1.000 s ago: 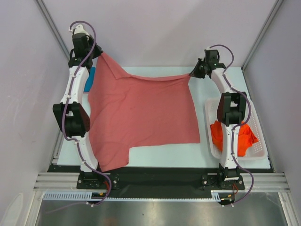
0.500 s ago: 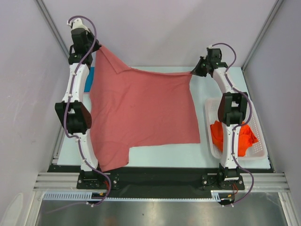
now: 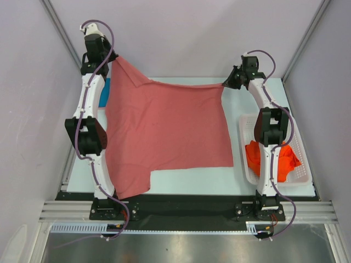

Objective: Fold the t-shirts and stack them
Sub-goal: Flatten the tshirt out

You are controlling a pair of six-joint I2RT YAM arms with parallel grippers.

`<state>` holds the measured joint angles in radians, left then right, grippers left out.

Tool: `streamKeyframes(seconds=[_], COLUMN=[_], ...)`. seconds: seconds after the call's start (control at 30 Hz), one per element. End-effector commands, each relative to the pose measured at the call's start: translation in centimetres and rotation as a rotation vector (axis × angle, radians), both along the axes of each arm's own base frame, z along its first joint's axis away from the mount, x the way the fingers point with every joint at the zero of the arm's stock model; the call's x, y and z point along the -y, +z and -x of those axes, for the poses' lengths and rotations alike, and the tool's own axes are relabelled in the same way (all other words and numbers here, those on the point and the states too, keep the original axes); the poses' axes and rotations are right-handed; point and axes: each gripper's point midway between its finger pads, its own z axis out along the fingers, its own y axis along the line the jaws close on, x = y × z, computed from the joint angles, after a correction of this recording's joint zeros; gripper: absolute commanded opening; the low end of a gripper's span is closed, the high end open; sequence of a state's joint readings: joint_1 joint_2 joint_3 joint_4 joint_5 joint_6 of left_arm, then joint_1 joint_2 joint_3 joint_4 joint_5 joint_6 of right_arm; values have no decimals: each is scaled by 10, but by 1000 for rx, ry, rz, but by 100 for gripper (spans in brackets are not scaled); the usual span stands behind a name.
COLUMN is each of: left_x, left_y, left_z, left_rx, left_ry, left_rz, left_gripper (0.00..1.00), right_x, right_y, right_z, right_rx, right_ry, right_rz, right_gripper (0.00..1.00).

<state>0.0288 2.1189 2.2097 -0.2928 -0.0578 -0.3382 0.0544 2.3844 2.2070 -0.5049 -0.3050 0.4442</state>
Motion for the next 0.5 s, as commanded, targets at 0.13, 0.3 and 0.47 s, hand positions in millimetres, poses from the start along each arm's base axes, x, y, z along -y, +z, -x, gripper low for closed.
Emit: streamKeyframes(seconds=[0.13, 0.3, 0.47], left_x=[-8, -9, -14], left_y=[22, 42, 95], left_z=[18, 39, 68], left_rx=[1, 36, 136], left_ry=[37, 47, 83], left_rz=[-48, -48, -48], left_gripper=[0, 0, 0], right_x=[0, -7, -17], right_y=[24, 42, 90], right_z=[0, 7, 15], right_rx=[28, 50, 129], right_ry=[3, 16, 22], right_rz=[3, 22, 33], right_gripper=[0, 0, 0])
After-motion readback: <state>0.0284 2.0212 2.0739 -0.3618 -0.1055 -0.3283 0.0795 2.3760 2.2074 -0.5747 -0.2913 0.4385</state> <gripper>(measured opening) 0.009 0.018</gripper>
